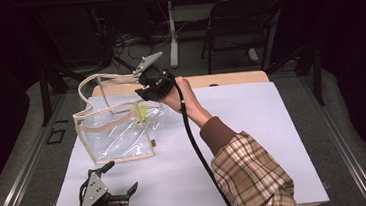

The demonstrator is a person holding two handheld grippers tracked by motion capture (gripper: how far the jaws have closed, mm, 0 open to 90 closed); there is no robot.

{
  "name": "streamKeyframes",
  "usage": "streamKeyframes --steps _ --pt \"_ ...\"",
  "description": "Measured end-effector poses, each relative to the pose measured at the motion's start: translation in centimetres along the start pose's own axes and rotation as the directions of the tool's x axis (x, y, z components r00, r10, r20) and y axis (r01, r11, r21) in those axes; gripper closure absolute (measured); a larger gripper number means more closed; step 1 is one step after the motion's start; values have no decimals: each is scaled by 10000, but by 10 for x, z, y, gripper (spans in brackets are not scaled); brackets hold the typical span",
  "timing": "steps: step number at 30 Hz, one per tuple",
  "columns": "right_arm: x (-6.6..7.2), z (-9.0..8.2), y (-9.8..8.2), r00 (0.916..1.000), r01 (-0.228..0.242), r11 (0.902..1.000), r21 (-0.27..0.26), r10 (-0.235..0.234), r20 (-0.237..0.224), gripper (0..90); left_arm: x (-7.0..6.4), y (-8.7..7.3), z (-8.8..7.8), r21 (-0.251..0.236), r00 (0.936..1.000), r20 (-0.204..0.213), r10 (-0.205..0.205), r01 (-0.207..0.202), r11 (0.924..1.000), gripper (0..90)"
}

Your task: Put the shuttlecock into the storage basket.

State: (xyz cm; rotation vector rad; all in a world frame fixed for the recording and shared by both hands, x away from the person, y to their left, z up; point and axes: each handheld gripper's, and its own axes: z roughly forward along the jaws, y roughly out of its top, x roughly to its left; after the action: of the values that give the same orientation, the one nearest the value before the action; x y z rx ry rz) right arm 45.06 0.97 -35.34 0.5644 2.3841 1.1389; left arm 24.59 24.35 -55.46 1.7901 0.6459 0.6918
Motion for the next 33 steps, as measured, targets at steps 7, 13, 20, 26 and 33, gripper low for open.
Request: streamKeyframes --steps 7,13,20,26,33 --pt "-8 -18 -8 9984 -548 9984 -149 546 -120 267 0 0 0 11 10000 -20 8 -8 10000 0" --pt "-12 -28 -18 9972 -687 9974 -212 680 -295 143 0 0 1 43 10000 -73 -17 17 10000 0" --pt "-13 -38 -30 9960 -772 9965 -319 756 -481 63 0 0 2 118 9999 -104 -21 23 9999 0" --pt "-15 -48 -43 9952 -881 9956 -320 866 -456 25 0 0 0 77 9999 -104 -20 21 10000 0" --pt "-15 -59 -58 9955 -893 9953 -378 880 -352 3 0 0 0 104 9999 -121 -27 28 9999 0"
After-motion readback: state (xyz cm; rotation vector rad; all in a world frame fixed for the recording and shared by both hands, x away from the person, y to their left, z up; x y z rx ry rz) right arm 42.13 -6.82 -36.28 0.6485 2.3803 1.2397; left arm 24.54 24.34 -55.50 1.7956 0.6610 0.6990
